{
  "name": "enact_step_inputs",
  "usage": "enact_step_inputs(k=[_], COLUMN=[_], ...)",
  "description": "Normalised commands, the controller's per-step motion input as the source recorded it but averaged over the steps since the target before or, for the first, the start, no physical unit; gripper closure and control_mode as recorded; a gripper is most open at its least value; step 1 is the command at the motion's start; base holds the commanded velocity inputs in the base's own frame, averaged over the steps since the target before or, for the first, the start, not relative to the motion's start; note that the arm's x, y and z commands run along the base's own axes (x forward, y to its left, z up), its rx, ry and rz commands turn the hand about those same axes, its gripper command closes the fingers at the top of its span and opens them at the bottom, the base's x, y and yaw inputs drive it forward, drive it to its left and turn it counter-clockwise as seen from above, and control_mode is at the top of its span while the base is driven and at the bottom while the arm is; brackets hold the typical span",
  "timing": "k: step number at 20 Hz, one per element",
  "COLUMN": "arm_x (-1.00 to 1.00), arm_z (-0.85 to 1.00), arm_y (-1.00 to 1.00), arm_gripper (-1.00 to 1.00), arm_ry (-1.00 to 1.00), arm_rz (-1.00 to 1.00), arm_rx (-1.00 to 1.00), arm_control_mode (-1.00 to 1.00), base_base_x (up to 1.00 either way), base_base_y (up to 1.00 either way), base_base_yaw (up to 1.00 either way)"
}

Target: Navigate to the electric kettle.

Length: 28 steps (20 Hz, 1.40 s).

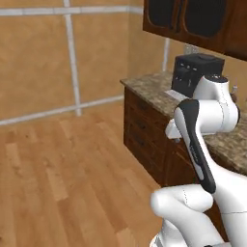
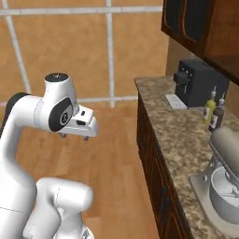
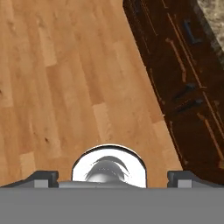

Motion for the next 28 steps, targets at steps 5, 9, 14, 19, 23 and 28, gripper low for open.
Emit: enact_step_inputs(k=[5,9,14,19,23,28], arm_x=[0.00,0.00,0.00,0.00,0.00,0.00], arm_z=[0.00,0.00,0.00,0.00,0.00,0.00], arm_y=[0.00,0.00,0.00,0.00,0.00,0.00], arm_gripper=[-1.00,-1.00,-1.00,-1.00,-1.00,-1.00], arm_ry=[0.00,0.00,0.00,0.00,0.00,0.00], arm_rz=[0.00,0.00,0.00,0.00,0.00,0.00], arm_rx=[0.00,0.00,0.00,0.00,0.00,0.00], arm_control_mode=[1.00,1.00,1.00,1.00,1.00,1.00], base_base_x=[0.11,0.21,0.35,0.58,0.59,0.69], base_base_y=[0.64,0.53,0.40,0.07,0.00,0.00], base_base_yaw=[0.70,0.72,0.72,0.74,0.77,0.73])
